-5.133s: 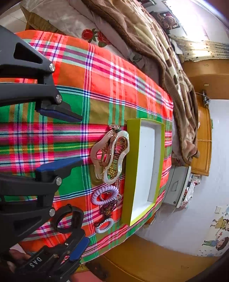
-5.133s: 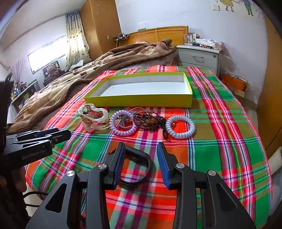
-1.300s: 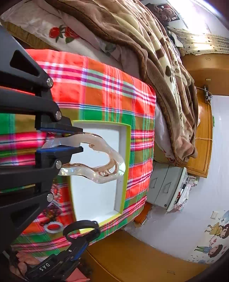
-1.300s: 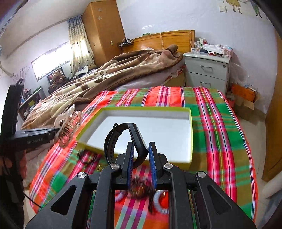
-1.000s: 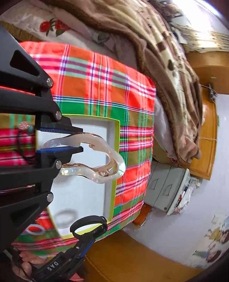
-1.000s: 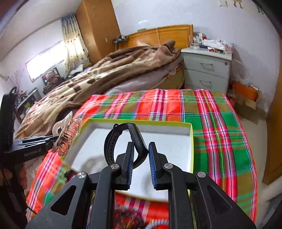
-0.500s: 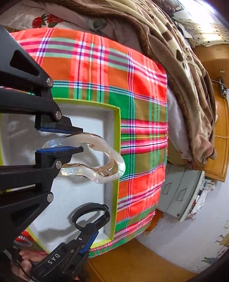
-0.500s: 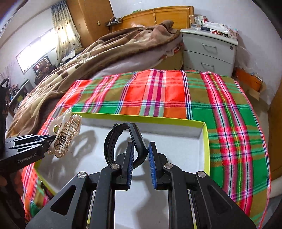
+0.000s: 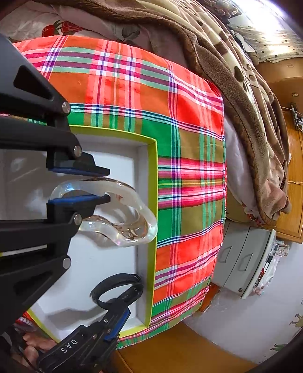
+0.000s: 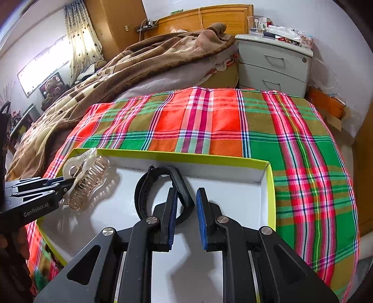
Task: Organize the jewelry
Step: 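Lower the claw clip into the box with the left tool while the right tool drops the black band in, then grasp the light blue coiled tie with the right tool while the left tool grasps the lavender tie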
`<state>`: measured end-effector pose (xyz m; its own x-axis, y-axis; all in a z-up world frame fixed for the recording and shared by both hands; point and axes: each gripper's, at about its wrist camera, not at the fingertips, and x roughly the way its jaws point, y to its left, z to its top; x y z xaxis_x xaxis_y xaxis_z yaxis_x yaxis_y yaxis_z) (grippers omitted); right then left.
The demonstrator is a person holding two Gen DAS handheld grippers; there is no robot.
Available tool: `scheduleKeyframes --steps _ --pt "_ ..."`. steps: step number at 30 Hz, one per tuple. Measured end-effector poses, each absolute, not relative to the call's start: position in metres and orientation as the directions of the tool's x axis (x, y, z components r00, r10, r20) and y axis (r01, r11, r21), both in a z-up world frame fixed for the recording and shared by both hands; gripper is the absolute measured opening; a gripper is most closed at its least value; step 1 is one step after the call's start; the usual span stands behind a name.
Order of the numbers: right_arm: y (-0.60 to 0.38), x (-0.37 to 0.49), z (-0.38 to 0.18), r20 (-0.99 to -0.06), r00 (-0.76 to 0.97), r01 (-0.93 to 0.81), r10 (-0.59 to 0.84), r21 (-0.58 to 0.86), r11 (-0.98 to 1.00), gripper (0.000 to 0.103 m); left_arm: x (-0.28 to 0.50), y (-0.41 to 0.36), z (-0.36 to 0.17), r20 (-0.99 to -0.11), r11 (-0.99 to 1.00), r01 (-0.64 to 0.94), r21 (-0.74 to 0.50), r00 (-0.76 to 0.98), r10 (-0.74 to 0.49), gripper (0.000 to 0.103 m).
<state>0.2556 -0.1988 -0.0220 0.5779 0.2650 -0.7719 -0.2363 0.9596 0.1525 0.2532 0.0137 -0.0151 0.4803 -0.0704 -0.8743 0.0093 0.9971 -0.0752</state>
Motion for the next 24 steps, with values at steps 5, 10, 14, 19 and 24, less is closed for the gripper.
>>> scheduleKeyframes --steps 5,10,14,19,24 --pt "-0.198 0.254 -0.020 -0.766 0.587 -0.238 0.264 0.148 0.960 0.018 0.255 0.015 -0.014 -0.873 0.997 0.002 -0.072 0.484 -0.064 0.027" --pt "-0.199 0.253 -0.016 -0.757 0.598 -0.235 0.263 0.148 0.961 0.018 0.254 0.017 -0.011 -0.869 0.996 -0.005 -0.093 0.489 -0.079 0.031" --pt "-0.200 0.250 -0.013 -0.750 0.607 -0.232 0.265 0.152 0.961 0.020 0.251 0.016 -0.006 -0.860 0.995 0.005 -0.104 0.501 -0.093 0.039" --pt "-0.201 0.244 -0.006 -0.737 0.620 -0.233 0.269 0.154 0.960 0.023 0.241 0.013 0.005 -0.846 0.994 0.023 -0.102 0.525 -0.099 0.040" --pt "-0.205 0.222 0.007 -0.703 0.651 -0.243 0.286 0.164 0.956 0.038 0.220 0.012 0.024 -0.812 0.990 0.046 -0.133 0.567 -0.136 0.043"
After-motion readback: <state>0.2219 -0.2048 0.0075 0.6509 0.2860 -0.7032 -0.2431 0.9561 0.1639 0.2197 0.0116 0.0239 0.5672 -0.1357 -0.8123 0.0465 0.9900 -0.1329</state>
